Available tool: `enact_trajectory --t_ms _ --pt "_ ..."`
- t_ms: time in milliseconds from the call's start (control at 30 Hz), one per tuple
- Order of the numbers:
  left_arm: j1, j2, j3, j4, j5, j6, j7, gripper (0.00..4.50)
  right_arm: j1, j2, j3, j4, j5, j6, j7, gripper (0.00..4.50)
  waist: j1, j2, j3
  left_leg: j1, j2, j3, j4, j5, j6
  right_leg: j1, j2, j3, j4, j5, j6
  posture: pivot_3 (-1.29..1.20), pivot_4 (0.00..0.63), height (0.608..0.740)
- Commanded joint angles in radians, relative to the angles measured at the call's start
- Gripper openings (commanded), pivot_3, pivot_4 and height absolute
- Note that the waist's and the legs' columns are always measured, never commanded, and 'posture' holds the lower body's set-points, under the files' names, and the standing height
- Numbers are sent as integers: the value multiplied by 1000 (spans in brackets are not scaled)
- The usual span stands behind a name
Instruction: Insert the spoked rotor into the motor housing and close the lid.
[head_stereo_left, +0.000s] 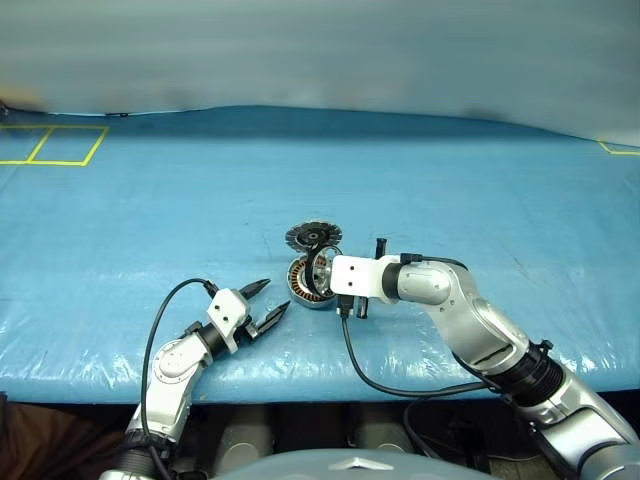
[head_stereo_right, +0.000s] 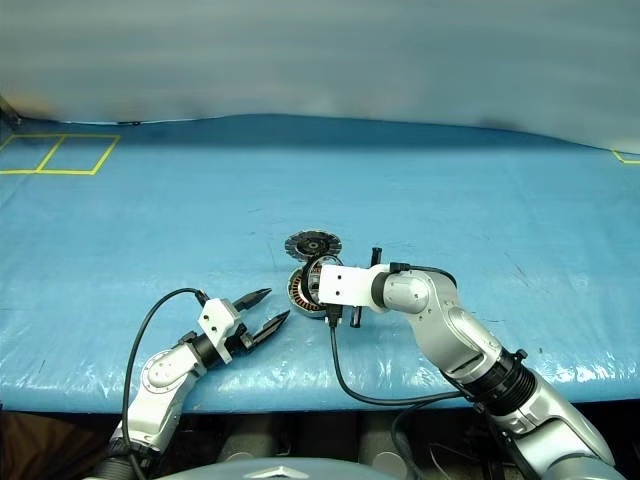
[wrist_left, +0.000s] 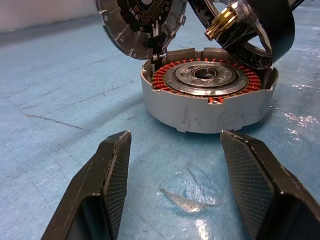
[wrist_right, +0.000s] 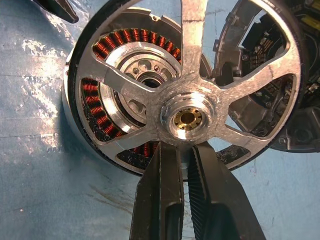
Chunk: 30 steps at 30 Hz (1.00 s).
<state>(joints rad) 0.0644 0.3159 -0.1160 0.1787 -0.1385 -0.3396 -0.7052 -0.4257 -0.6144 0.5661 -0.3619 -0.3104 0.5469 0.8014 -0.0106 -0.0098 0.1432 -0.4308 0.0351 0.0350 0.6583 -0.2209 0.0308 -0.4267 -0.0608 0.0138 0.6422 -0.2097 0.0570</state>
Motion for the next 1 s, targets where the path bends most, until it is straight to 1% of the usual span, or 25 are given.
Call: enact_trajectory --t_ms 33,200,333,467,600,767,1000 --pt "10 0 -1 -11 -1 -7 4 3014 -12 2 -6 -13 -16 -16 16 314 0 0 0 0 0 0 0 0 0 0 0 0 0 0 0 0 150 740" --pt "11 0 -3 -15 -1 -5 7 3014 -8 6 -11 -17 -26 -25 23 1775 0 0 0 0 0 0 0 0 0 0 0 0 0 0 0 0 150 740" --pt "11 1 -4 -16 0 -3 9 3014 -4 9 -18 -19 -30 -29 24 1775 0 0 0 0 0 0 0 0 0 0 0 0 0 0 0 0 150 740" --pt "11 0 -5 -17 1 -1 10 3014 5 29 -40 -32 -1 -27 31 1775 0 0 0 0 0 0 0 0 0 0 0 0 0 0 0 0 150 740" --pt "10 1 -5 -17 0 0 9 3014 20 65 -74 -60 69 -20 50 1775 0 0 0 0 0 0 0 0 0 0 0 0 0 0 0 0 150 740" --pt "9 2 -5 -21 1 3 9 3014 40 134 -132 -94 198 0 66 1775 0 0 0 1 1 0 0 0 0 1 0 0 0 0 0 0 150 740" --pt "12 1 -8 -37 2 13 13 3014 45 175 -158 -82 268 26 39 1775 -1 0 0 0 1 0 1 0 0 1 0 0 1 0 0 0 150 740"
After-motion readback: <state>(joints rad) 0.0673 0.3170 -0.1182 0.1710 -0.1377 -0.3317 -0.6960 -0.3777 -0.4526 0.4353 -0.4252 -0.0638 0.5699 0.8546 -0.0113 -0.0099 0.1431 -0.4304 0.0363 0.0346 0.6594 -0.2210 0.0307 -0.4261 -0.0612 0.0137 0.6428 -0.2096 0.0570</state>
